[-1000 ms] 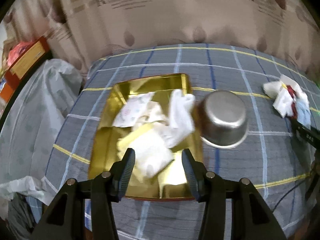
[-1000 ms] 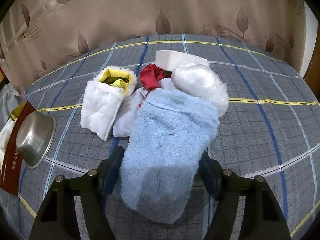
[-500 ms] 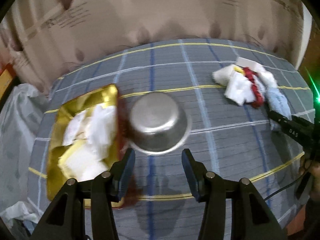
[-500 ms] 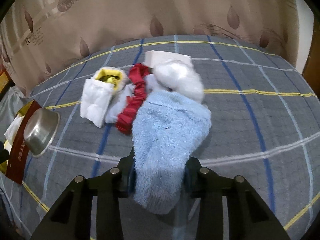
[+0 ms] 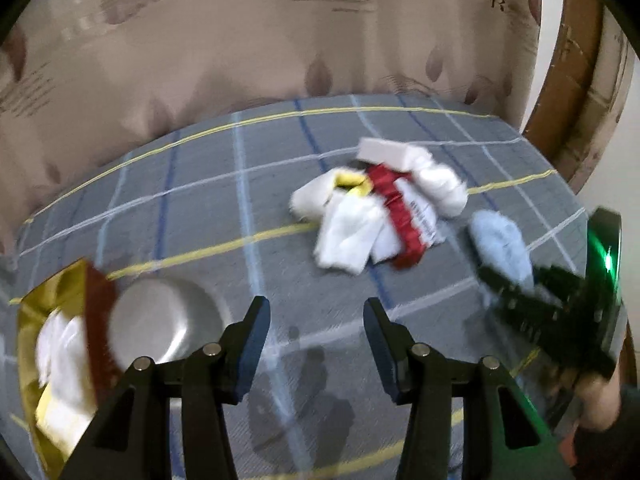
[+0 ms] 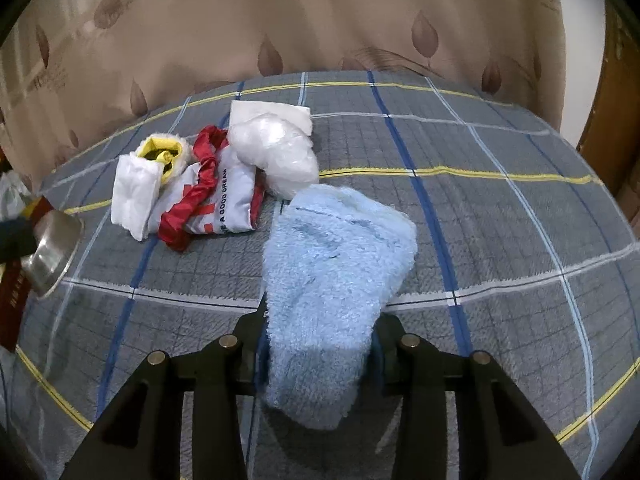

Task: Organize soft objects
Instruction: 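Grasp a small white tissue piece with the left tool while the right tool holds the blue sock, then carry the white tissue piece into the gold tin and open the left tool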

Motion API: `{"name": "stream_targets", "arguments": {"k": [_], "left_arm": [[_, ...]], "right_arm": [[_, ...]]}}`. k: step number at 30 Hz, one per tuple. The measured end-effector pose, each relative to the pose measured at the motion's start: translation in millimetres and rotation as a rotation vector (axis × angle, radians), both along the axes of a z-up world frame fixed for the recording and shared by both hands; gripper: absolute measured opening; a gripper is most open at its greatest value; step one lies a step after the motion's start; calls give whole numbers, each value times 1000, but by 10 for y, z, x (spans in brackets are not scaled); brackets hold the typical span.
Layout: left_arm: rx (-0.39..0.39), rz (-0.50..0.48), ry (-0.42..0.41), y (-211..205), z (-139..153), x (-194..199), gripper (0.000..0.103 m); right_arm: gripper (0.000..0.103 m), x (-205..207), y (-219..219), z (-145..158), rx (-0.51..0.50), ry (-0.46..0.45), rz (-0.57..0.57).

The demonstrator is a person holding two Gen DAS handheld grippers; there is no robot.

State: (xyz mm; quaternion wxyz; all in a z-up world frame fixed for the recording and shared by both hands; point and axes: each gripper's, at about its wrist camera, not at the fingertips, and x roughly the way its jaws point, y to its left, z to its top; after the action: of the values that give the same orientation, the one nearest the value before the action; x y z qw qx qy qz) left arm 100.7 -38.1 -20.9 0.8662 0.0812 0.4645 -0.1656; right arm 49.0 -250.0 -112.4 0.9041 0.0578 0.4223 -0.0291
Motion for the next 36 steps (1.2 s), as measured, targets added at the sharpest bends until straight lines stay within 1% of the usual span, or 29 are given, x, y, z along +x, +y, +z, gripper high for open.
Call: {"name": "stream_targets", "arguments": {"k": [5, 9, 12, 17, 20, 24, 25, 26, 27, 28, 31, 34, 36], "left_arm": [[-33, -67, 0, -352, -44, 243, 54], [-54, -106, 32, -551, -140, 427, 54], [-68, -97, 51, -638, -208, 582, 54], [-52, -66, 71, -692, -331, 756, 54], [-57, -42, 85, -701, -391, 857, 54], [-88, -26, 91, -681, -435, 913, 54], [-99, -20, 92, -665, -434, 917, 53], [-115, -14, 94, -643, -434, 917, 49], [-123, -6, 99, -618, -437, 914, 33], [-122, -1, 99, -607, -437, 909, 22], [-119, 5, 100, -574, -429, 882, 17], [-129, 14, 95, -542, -388, 842, 16], [-119, 7, 97, -538, -365, 820, 15]], "right_arm": [[37, 7, -7, -3, 26, -4, -1], [40, -7, -20, -12, 29, -5, 6], [42, -2, -22, -19, 28, -4, 12], [43, 0, -26, -20, 34, -5, 16], [43, 3, -24, -20, 33, -4, 18], [44, -2, -19, -20, 33, -4, 19], [45, -3, -19, -21, 34, -4, 20], [45, -1, -16, -22, 34, -4, 22], [46, -1, -14, -22, 34, -4, 24], [47, 2, -6, -23, 32, -3, 26], [47, -3, 3, -26, 26, -2, 27], [47, -2, 3, -26, 27, -2, 27], [47, -3, 7, -27, 22, -1, 27]]}}
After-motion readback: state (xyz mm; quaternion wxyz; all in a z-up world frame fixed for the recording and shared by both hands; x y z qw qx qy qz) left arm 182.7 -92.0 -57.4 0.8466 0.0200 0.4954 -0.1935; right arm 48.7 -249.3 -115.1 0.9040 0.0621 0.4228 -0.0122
